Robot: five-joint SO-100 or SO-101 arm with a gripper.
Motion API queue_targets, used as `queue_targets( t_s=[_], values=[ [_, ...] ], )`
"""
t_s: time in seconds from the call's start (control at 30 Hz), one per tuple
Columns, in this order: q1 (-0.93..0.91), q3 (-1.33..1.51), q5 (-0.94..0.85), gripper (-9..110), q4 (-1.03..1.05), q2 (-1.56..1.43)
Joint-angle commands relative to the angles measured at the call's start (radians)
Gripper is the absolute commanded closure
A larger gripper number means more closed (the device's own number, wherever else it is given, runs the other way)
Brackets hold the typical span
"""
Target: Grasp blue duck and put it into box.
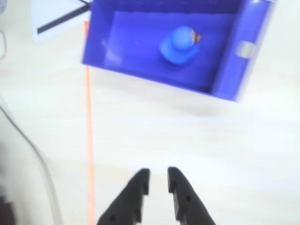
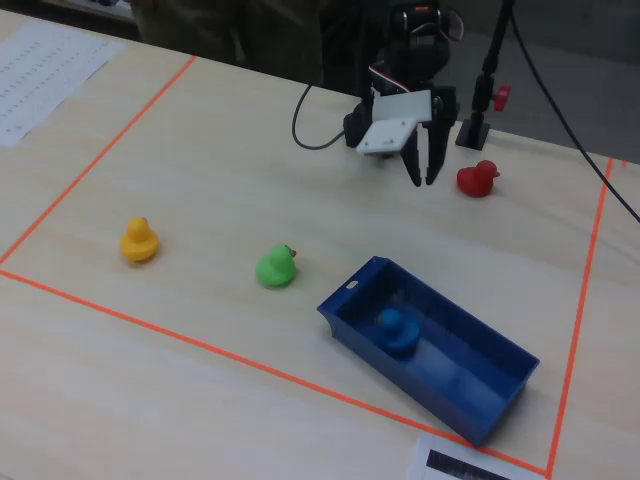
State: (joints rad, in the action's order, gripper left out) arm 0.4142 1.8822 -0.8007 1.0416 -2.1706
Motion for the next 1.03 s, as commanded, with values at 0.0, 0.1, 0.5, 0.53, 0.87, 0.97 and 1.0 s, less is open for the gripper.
queue_targets(
  t_s=[0.0,0.1,0.5,0.53,0.87,0.97,1.0],
  values=[
    [-0.117,0.632,-0.078,101,-0.081,-0.488],
    [-0.175,0.868,-0.132,101,-0.091,-0.696],
    [-0.396,1.200,-0.385,101,0.229,-1.140],
    [-0.396,1.221,-0.399,101,0.247,-1.140],
    [-0.466,1.229,-0.393,97,0.261,-1.140],
    [-0.466,1.229,-0.393,97,0.261,-1.140],
    [-0.466,1.229,-0.393,97,0.261,-1.140]
  ],
)
